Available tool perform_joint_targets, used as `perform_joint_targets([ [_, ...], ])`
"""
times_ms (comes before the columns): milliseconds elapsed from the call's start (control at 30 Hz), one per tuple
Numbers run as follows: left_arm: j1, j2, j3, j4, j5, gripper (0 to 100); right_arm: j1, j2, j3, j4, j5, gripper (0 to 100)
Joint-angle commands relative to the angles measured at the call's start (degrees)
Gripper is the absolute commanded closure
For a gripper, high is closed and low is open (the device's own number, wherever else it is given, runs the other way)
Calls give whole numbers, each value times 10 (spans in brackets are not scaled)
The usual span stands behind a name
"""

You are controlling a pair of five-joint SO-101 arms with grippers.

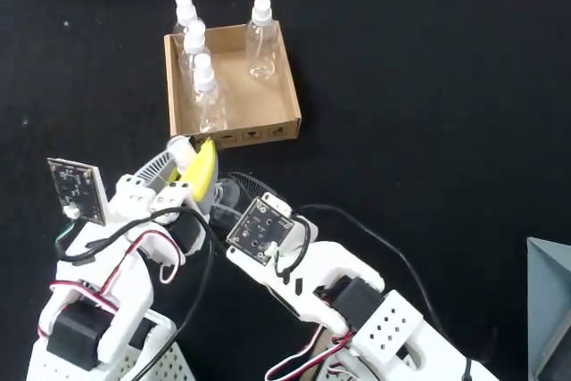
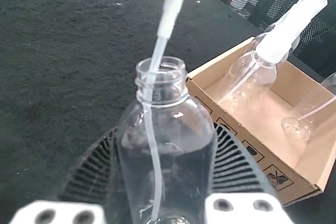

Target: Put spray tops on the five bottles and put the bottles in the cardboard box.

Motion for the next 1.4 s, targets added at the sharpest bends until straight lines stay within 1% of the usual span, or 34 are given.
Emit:
perform_joint_targets([
  [0, 7, -7, -9, -13, -4, 971, 18, -21, -2, -22, -5, 881],
  [333, 7, -7, -10, -9, -6, 970, 19, -21, -5, -22, -5, 882],
  [433, 7, -7, -10, -10, -26, 970, 19, -21, -5, -22, -5, 883],
  [533, 7, -7, -10, -10, -28, 967, 19, -21, -5, -22, -5, 883],
  [700, 3, -7, -7, -8, -25, 891, 19, -21, -5, -22, -5, 882],
  [967, 2, -7, -7, -8, -28, 882, 19, -21, -4, -22, -5, 881],
  [1100, 2, -7, -6, -7, -25, 831, 19, -21, -4, -22, -5, 881],
  [1367, 1, -7, -13, -7, -25, 834, 19, -21, -3, -25, -5, 881],
])
